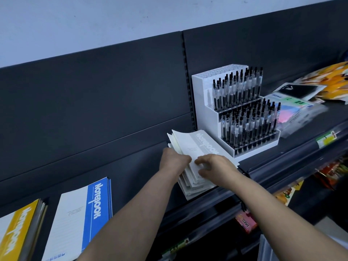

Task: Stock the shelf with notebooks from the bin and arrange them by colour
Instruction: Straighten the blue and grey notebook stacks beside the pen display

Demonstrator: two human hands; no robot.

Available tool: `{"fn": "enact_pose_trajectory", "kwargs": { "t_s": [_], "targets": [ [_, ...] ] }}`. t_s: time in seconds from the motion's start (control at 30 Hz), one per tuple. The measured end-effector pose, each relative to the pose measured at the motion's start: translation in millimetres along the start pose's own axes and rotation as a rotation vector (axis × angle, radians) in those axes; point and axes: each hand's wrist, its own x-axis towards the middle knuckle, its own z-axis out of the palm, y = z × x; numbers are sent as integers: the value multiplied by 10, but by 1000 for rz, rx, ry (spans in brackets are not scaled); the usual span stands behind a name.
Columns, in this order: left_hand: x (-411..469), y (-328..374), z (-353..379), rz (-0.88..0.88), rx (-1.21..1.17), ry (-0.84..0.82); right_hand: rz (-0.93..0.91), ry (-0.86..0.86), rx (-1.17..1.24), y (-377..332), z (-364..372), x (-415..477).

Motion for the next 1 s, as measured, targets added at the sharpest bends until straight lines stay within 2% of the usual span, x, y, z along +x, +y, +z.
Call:
{"fn": "enact_pose_trajectory", "kwargs": {
  "t_s": [0.07,0.23,0.33,0.5,0.7,0.83,1.0],
  "targets": [
    [-12,0,-28,-7,-68,30,-48,41,1,-16,-20,-14],
    [-79,66,-332,93,-251,64,-76,298,67,-129,-100,14],
    [-118,88,-493,224,-286,24,-64,313,121,-229,-169,65],
    [-141,47,-488,385,-359,-70,-169,508,160,-345,-222,30],
    [-136,-185,-299,487,-109,-30,-161,506,117,-49,36,-51],
    [-174,-280,-242,543,-128,49,-158,556,221,-27,64,-50],
    [-230,-267,-158,602,-261,137,-218,656,377,-87,120,-66]
  ]
}}
